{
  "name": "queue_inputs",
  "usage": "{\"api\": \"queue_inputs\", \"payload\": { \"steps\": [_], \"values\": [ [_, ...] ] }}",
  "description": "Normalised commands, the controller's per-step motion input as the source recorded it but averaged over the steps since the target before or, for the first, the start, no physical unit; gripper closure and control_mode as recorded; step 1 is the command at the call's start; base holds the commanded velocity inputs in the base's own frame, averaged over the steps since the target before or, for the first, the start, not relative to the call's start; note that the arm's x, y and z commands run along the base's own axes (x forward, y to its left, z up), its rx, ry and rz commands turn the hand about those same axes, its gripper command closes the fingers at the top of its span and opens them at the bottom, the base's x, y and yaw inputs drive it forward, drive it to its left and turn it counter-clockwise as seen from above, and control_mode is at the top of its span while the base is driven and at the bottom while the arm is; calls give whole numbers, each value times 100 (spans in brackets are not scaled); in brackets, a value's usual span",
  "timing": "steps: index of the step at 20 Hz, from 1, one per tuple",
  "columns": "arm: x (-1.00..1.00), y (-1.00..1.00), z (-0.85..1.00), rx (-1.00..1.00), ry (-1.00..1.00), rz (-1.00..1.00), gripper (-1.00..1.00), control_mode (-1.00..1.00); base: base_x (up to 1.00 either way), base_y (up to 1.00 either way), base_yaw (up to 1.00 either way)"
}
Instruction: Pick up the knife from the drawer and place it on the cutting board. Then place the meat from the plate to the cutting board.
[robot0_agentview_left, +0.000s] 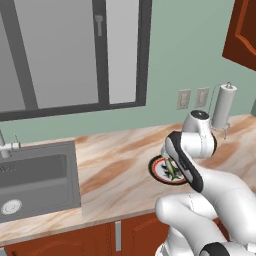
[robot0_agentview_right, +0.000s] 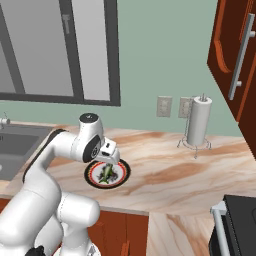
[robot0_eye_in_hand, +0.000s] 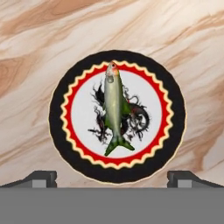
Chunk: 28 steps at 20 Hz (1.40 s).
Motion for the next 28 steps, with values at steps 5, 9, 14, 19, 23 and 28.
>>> {"api": "queue_inputs", "payload": {
  "steps": [5,9,14,19,23,28],
  "values": [
    [17,0,-11,0,0,0,-100,-100,0,0,0],
    [15,0,-14,0,0,0,-100,-100,0,0,0],
    [15,0,-19,-1,0,0,-100,-100,0,0,0],
    [27,1,-16,-3,0,0,-100,-100,0,0,0],
    [21,0,-13,-3,0,0,-100,-100,0,0,0],
    [19,0,-14,0,0,0,-100,-100,0,0,0]
  ]
}}
